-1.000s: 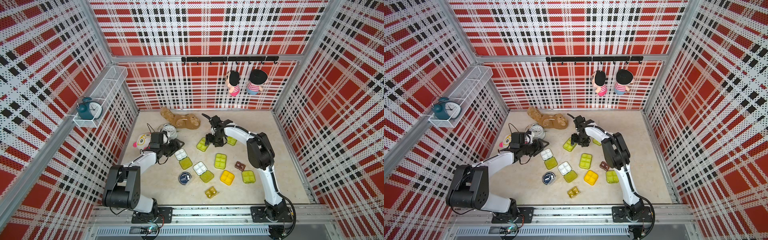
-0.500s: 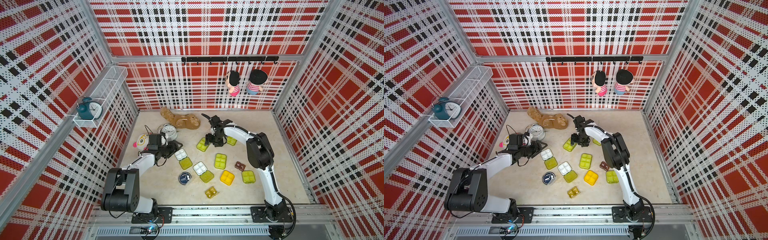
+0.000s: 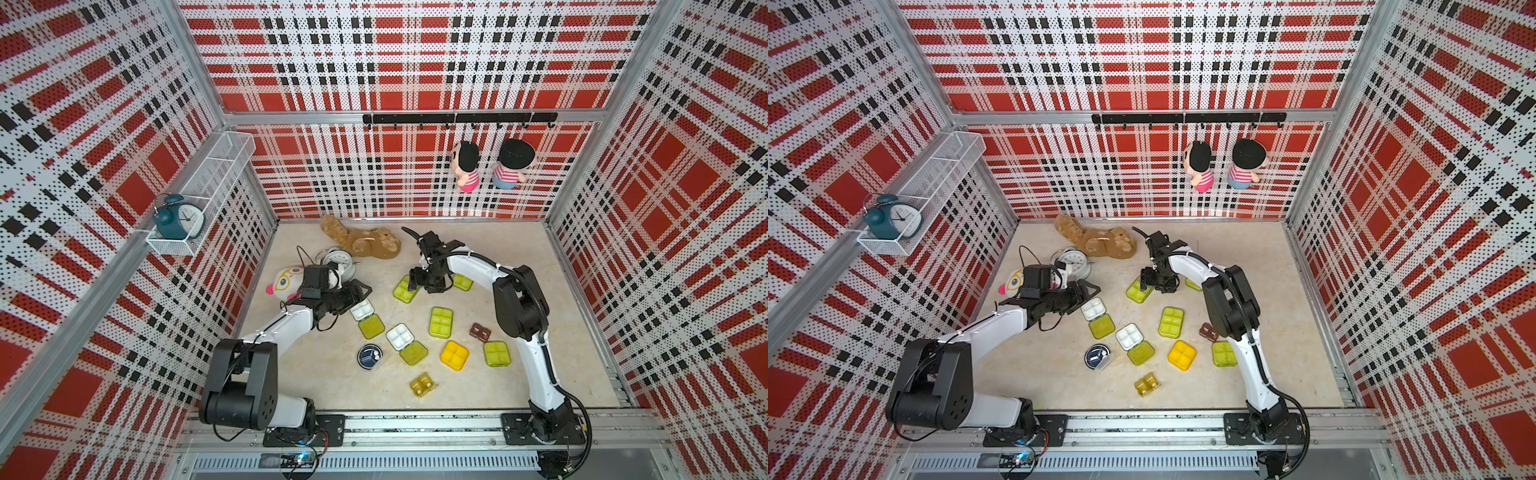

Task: Close pillboxes
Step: Close the lid on the pillbox.

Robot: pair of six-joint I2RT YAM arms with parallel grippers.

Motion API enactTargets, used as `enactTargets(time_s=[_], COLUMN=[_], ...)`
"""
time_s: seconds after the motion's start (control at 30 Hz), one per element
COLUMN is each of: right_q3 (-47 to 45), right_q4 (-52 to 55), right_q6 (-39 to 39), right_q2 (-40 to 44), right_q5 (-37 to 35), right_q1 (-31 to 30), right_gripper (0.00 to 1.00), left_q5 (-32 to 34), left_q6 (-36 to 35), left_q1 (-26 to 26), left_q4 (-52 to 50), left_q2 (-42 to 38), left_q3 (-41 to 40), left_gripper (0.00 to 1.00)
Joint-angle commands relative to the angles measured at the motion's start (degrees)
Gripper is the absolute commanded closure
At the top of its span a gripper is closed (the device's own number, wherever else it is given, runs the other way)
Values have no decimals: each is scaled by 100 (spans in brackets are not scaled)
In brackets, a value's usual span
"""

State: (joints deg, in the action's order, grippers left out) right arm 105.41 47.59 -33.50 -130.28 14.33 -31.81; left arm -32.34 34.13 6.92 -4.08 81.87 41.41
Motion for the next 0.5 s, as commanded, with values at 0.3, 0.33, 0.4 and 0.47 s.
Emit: enactTargets(time_s=[0.3,0.33,0.4,0.47], right_q3=[244,246,274,302], right_q4=[-209,-245,-236,-177], right_q6=[-61,-60,-66,-56], right_q2=[-98,-114,-168,-237], right_q5=[297,307,307,316], right_q1=[-50,-48,-45,-44], right_gripper=[23,22,21,21], left_q5=[155,166,192,210], left_q6=[-16,-8,14,24], left_q1=[67,65,68,58], left_q4=[-23,-23,-27,-23], left_q2=[-35,-75,-139,-191], left_q3=[73,23,-63,-139], left_gripper=[29,29,29,29])
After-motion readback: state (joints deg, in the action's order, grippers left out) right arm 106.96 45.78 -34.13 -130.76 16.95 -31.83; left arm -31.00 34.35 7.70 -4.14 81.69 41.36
